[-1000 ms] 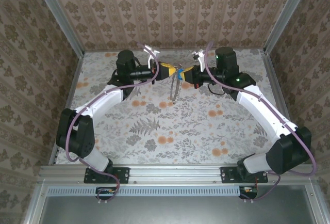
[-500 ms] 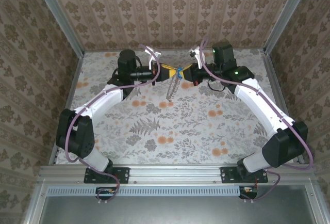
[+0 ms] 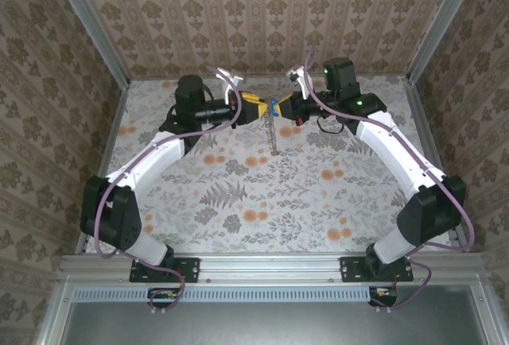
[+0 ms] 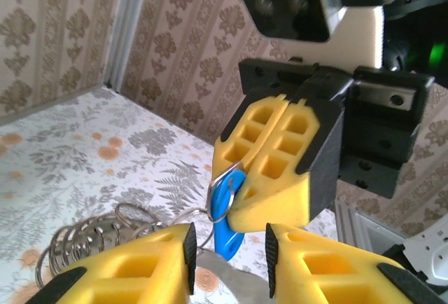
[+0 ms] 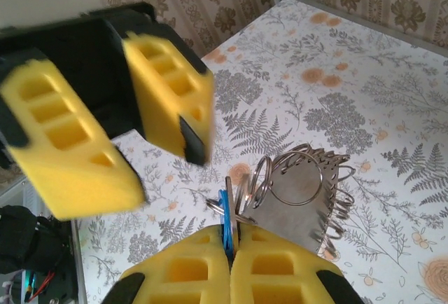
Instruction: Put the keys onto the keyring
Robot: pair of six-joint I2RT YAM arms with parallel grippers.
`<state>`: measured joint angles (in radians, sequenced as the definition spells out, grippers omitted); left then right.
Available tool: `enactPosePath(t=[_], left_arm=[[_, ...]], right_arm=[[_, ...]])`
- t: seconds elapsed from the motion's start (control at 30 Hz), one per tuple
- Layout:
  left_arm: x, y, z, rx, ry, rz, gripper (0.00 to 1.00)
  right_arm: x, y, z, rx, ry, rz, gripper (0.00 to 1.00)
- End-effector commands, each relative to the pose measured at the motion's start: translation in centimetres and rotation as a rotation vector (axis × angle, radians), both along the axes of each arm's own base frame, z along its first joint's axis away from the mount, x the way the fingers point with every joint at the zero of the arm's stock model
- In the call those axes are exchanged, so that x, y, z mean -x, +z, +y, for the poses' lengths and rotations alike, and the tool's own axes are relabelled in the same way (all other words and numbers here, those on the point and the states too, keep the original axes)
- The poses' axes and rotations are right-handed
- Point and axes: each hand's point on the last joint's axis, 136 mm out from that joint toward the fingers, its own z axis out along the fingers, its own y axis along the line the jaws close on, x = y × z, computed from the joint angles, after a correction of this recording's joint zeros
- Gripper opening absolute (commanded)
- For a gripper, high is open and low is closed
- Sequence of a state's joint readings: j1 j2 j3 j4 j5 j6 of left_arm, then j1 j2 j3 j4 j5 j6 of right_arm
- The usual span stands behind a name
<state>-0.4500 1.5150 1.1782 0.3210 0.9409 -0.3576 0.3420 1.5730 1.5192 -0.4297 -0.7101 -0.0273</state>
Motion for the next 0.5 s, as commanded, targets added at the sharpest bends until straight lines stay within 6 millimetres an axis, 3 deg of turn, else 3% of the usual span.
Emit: enactPosePath(t=[0.0, 0.17, 0.47], left_arm=[[-0.9, 0.9, 2.2, 0.007, 0.086, -0.018, 0.36], [-1.8, 1.0, 4.4, 0.013, 0.16, -0.005, 0.36], [-2.2, 0.8, 5.9, 0.003, 0.209, 0.007, 0.37]], right_arm=[[-1.2, 0.6, 0.7, -0.023, 0.039, -0.019, 0.0], [-3.7, -1.1, 2.2, -0.043, 0.07, 0.034, 0.0], [-7.2, -4.0, 5.9, -0.065, 0.129, 0.102, 0.0]])
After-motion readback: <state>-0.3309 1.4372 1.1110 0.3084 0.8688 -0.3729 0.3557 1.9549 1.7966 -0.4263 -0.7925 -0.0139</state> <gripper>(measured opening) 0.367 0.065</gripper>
